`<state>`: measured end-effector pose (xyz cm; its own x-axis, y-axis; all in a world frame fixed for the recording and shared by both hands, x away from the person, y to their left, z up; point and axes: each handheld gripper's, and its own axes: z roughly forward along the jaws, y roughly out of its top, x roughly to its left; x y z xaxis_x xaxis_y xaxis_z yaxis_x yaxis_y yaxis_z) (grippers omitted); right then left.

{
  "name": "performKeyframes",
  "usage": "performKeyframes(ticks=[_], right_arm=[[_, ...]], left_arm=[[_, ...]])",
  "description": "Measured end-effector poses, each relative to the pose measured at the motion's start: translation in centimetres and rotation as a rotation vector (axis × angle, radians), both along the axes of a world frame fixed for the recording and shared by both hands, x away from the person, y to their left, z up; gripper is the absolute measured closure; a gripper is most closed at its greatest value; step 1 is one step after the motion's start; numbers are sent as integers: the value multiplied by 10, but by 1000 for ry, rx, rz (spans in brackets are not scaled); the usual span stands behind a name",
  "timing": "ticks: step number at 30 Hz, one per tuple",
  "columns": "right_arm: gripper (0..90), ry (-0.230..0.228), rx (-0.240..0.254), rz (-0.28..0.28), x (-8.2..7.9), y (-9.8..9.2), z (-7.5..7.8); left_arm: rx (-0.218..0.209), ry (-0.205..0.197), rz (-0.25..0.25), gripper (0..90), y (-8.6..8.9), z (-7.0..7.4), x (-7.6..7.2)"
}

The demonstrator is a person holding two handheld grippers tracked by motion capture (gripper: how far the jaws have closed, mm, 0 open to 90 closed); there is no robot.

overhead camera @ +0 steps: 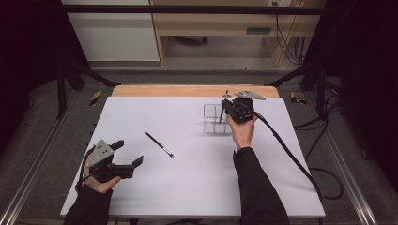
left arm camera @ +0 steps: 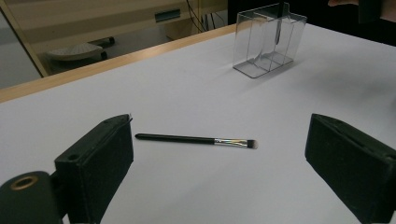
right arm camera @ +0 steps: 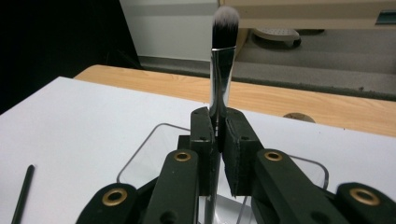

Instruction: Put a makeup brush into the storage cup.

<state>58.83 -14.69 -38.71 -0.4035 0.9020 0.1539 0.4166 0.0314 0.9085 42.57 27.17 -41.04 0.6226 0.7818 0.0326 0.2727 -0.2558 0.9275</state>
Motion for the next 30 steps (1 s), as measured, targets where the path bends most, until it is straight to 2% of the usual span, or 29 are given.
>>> performKeyframes(ticks=[13, 18, 23, 30], right_arm=[[828, 48, -42, 15, 2, 6, -12], [794, 75, -47, 19, 1, 7, -14], [754, 63, -47, 31, -5, 7, -10], [653, 51, -24, 56, -19, -2, -3]], left_arm=[[2, -2, -1, 74, 0, 0, 0], [5, -1, -1, 74, -1, 0, 0], [5, -1, 0, 74, -1, 0, 0], [4, -1, 1, 74, -1, 0, 0]])
